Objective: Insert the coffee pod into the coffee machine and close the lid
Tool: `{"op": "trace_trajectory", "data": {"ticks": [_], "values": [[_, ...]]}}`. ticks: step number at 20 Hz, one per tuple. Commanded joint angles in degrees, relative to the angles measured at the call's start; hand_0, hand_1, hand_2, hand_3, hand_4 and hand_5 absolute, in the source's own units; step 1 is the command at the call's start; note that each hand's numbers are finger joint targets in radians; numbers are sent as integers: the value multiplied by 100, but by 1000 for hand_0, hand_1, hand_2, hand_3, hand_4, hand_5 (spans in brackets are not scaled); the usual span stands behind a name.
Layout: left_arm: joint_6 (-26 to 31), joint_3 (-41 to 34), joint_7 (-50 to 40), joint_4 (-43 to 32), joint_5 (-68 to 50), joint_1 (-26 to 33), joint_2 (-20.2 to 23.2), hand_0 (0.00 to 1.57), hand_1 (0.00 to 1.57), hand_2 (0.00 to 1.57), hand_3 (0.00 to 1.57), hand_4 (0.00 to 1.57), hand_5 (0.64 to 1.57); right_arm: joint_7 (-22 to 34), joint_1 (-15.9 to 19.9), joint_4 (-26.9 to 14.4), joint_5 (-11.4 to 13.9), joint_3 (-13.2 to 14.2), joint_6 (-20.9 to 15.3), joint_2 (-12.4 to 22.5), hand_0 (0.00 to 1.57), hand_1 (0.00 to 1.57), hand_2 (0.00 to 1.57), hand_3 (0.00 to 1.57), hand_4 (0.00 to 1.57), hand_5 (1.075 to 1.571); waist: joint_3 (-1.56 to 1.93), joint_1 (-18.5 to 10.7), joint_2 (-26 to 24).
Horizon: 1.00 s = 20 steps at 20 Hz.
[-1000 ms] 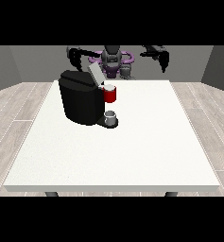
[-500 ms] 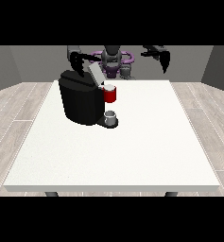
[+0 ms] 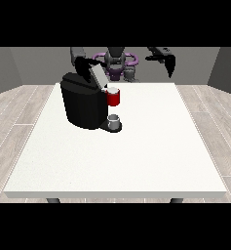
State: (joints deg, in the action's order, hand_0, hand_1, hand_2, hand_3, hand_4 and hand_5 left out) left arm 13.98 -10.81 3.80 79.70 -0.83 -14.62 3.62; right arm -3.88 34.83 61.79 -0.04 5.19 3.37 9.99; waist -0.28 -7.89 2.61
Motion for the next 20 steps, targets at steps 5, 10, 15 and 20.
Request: {"op": "trace_trajectory", "data": {"ticks": [5, 10, 15, 20], "values": [[-135, 29, 152, -53, 42, 44, 133, 0, 0, 0, 0, 0, 1571, -61, 404, -328, 158, -82, 21, -84, 0, 0, 0, 0, 0, 1571, 28, 43, 236], [-180, 436, -214, 241, 145, 50, -79, 0, 0, 0, 0, 0, 1571, 97, 728, -555, 323, -106, -315, -244, 0, 0, 0, 0, 77, 1571, 29, -234, 145], [-44, -54, 141, -275, -130, 281, 281, 0, 0, 0, 0, 0, 1571, 105, 539, -270, 442, -452, 25, -320, 0, 0, 0, 0, 140, 1571, 27, 66, 19], [-358, 68, 248, -335, 11, -216, 165, 0, 0, 0, 0, 192, 1571, 87, 1198, -465, 776, -499, -285, -407, 0, 0, 0, 0, 125, 1571, 28, -20, 376]]}}
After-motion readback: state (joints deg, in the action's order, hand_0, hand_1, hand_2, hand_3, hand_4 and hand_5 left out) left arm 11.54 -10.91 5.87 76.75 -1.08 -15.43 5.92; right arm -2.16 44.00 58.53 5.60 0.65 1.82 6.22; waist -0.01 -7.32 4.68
